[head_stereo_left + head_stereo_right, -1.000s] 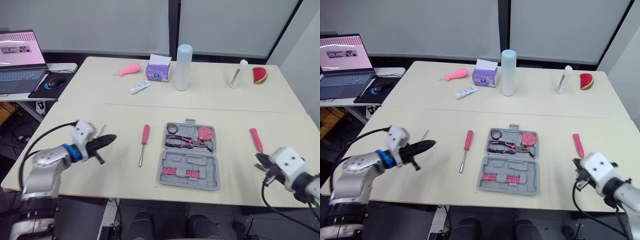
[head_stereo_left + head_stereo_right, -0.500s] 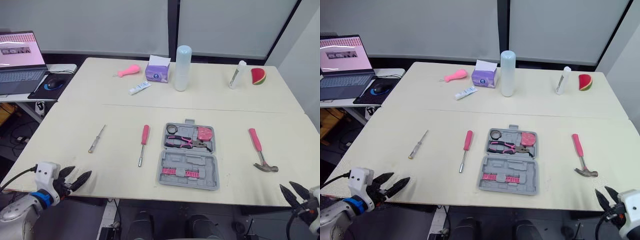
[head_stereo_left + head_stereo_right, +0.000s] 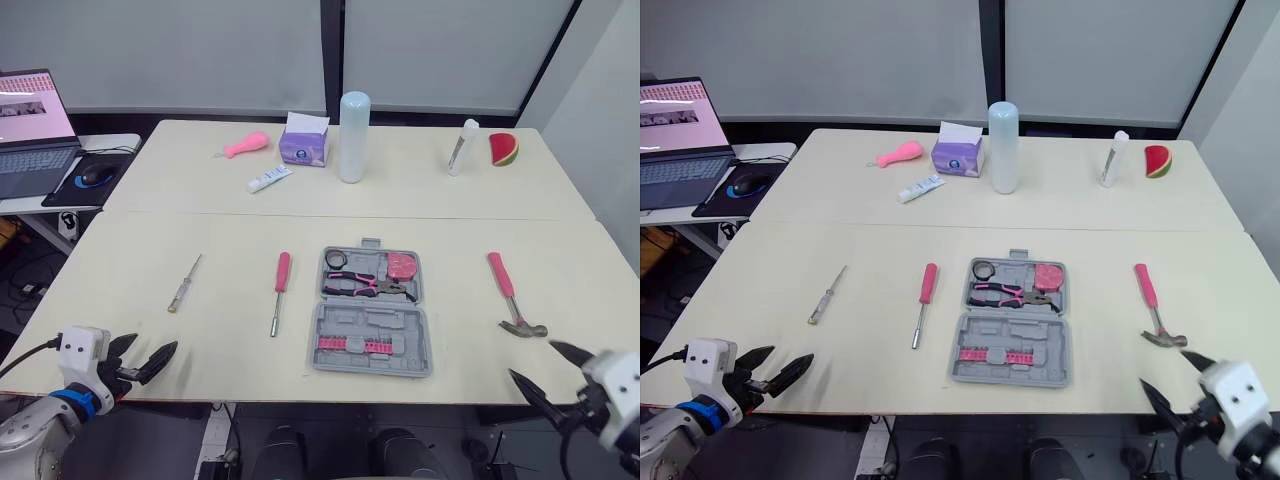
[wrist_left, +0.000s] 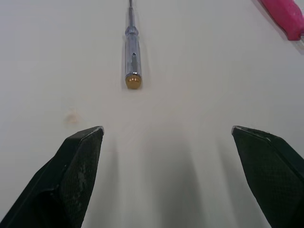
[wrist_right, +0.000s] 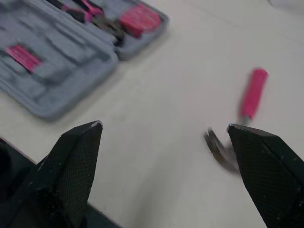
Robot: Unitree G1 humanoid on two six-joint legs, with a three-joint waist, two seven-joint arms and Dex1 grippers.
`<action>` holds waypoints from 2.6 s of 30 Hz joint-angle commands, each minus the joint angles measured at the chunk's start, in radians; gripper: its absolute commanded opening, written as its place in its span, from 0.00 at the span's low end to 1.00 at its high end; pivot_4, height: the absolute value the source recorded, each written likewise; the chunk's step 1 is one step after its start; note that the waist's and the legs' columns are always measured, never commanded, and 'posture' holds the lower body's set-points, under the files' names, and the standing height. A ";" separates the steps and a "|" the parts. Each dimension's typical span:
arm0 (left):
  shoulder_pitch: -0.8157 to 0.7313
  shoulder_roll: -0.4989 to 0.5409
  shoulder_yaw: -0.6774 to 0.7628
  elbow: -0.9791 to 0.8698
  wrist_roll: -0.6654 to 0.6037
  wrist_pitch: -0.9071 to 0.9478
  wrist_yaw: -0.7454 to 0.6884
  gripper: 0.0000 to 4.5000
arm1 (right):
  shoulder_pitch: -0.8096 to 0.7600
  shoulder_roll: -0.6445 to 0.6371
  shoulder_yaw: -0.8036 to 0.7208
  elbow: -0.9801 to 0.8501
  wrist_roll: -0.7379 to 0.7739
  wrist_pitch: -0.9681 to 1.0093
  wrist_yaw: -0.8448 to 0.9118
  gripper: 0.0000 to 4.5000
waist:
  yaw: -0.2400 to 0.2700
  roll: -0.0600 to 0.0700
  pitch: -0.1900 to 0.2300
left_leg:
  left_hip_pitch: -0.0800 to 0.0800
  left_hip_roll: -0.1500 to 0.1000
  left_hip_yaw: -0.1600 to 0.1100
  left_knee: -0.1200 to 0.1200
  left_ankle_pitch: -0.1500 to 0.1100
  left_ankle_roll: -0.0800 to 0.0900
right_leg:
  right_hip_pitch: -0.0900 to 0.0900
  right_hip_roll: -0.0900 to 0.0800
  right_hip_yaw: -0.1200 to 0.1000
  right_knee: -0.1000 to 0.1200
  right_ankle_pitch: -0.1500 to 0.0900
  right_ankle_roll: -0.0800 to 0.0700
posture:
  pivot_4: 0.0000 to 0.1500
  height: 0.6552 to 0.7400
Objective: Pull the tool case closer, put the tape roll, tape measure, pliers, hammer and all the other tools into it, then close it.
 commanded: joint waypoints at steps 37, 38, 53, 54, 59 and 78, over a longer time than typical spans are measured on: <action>-0.699 0.094 -0.323 0.525 0.246 0.193 0.145 1.00 | -0.681 -0.304 0.431 -0.115 0.301 0.381 0.013 0.99 | 0.010 -0.004 0.001 | -0.010 -0.001 -0.007 0.004 0.000 0.000 | -0.004 -0.001 -0.008 -0.003 0.000 0.000 | 1.00 0.53; -0.714 0.084 -0.339 0.551 0.259 0.175 0.139 1.00 | -0.689 -0.297 0.437 -0.114 0.302 0.379 0.009 0.99 | 0.010 -0.004 0.001 | -0.010 -0.001 -0.007 0.004 0.000 0.000 | -0.004 -0.001 -0.008 -0.002 0.000 0.000 | 1.00 0.53; -0.830 0.035 -0.389 0.778 0.320 0.112 0.087 0.48 | -0.672 -0.280 0.426 -0.138 0.284 0.378 -0.003 1.00 | 0.021 -0.002 -0.001 | -0.009 -0.002 -0.007 0.005 0.000 0.000 | -0.004 -0.002 -0.009 0.000 0.000 0.000 | 1.00 0.53; -0.832 0.035 -0.388 0.783 0.319 0.114 0.087 0.42 | -0.670 -0.281 0.424 -0.141 0.283 0.379 -0.005 1.00 | 0.021 -0.002 -0.001 | -0.009 -0.002 -0.007 0.005 0.000 0.000 | -0.004 -0.002 -0.009 0.000 0.000 0.000 | 1.00 0.53; -0.835 0.044 -0.356 0.788 0.297 0.140 0.090 0.07 | -0.667 -0.281 0.416 -0.150 0.278 0.376 -0.019 1.00 | 0.020 -0.002 -0.001 | -0.009 -0.002 -0.007 0.005 0.000 0.000 | -0.004 -0.002 -0.009 0.000 0.000 0.000 | 1.00 0.53; -0.762 0.109 -0.750 -0.144 0.312 0.143 -0.402 0.04 | -0.426 -0.330 0.226 -0.221 0.262 0.405 -0.040 1.00 | 0.035 -0.004 0.000 | -0.010 -0.003 -0.006 0.005 0.002 -0.004 | -0.002 0.000 -0.007 -0.003 0.000 0.000 | 1.00 0.53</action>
